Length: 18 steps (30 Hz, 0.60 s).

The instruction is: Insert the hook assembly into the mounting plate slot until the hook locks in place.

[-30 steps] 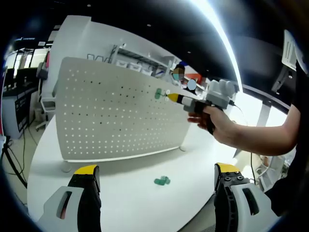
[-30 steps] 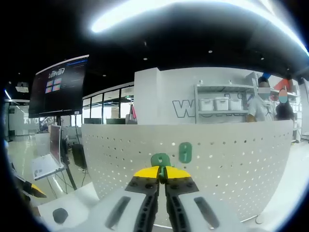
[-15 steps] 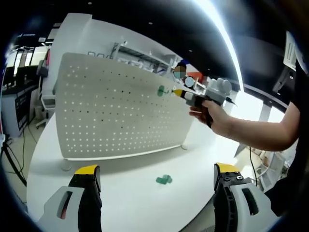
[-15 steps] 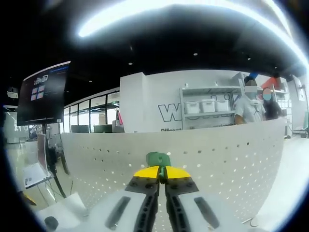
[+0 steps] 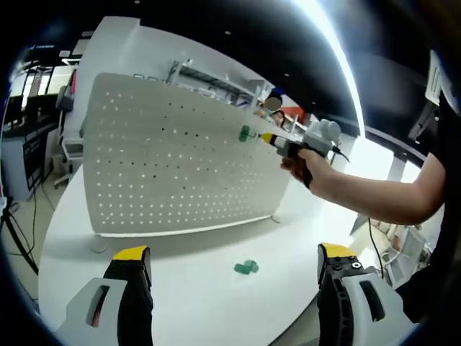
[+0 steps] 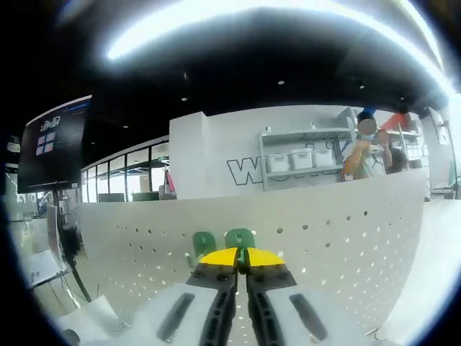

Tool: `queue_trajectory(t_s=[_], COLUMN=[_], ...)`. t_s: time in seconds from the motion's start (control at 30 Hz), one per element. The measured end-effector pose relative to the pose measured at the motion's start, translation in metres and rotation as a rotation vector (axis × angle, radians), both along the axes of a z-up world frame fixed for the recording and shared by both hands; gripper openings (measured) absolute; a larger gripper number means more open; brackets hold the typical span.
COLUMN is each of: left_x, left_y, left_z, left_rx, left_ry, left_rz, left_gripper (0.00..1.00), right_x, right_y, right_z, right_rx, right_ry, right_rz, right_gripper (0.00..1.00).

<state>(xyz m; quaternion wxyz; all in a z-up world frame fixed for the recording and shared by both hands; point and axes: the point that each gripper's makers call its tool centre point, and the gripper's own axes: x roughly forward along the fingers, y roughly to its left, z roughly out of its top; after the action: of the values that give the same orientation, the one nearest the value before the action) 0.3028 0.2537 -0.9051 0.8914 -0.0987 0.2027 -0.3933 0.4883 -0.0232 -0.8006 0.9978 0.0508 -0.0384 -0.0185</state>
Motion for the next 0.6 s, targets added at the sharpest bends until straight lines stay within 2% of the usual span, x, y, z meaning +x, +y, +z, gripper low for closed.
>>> queue_trajectory(t_s=[0.27,0.6], left_x=[0.0020,0.0076], left_y=[0.0018,0.0010], left_z=[-0.0063,-0.0081], left_rx=[0.001,0.001], left_ry=[0.019,0.020], left_rz=[0.006,0.003], left_gripper=[0.96,0.95], right_x=[0.0112,0.0104], right_y=[-0.0063,-0.0061], right_z=[0.0001,-0.0011], right_rx=[0.003,0.006], right_ry=[-0.010,-0.028], right_rz=[-0.017,-0.034], right_gripper=[0.00,0.00])
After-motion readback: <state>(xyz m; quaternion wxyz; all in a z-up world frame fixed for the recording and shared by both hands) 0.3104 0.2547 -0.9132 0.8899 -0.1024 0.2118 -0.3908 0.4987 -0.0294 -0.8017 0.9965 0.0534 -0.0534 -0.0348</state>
